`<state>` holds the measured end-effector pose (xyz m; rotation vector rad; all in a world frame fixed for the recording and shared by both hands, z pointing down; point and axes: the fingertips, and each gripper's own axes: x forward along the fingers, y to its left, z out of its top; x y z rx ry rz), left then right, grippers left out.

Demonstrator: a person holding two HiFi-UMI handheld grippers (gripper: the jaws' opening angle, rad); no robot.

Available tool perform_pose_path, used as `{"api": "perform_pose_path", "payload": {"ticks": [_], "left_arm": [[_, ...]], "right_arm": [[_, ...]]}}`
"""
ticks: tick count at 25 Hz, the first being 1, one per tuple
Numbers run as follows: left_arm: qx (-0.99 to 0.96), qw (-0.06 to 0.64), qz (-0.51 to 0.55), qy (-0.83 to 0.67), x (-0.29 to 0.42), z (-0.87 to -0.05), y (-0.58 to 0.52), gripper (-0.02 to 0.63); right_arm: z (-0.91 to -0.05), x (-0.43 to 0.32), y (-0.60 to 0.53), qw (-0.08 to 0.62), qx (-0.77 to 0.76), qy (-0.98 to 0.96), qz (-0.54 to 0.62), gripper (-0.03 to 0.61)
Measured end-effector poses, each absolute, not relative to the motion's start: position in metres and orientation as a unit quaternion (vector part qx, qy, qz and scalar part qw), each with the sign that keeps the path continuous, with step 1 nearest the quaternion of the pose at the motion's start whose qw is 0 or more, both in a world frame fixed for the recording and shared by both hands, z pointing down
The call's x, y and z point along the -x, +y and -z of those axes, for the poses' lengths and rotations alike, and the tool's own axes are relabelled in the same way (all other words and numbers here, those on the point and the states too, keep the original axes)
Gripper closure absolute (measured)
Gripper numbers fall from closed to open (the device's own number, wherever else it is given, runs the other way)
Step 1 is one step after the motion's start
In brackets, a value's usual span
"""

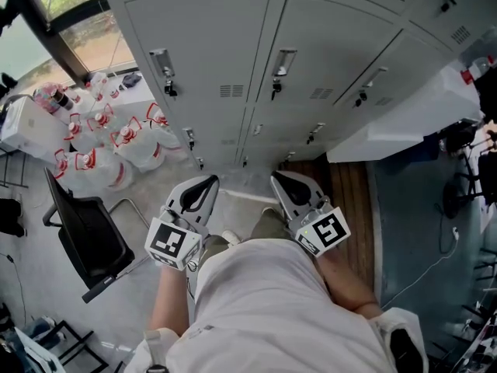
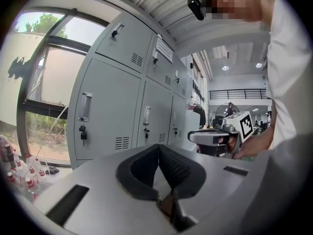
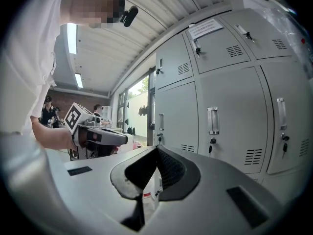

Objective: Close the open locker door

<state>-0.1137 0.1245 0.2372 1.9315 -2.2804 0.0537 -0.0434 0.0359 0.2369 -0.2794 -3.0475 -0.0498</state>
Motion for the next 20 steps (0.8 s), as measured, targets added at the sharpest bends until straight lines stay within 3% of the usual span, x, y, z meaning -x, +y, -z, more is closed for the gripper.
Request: {"api": "perform_pose_path", "payload": {"ticks": [20], "left_arm": [[-0.647,0.102,-0.037,-0.755,0.119,-0.257,0.134,0.612]], "right_arm": [[-0.246,0.052,0.035,0.054,0.088,-0.995,0.0,0.568]]}}
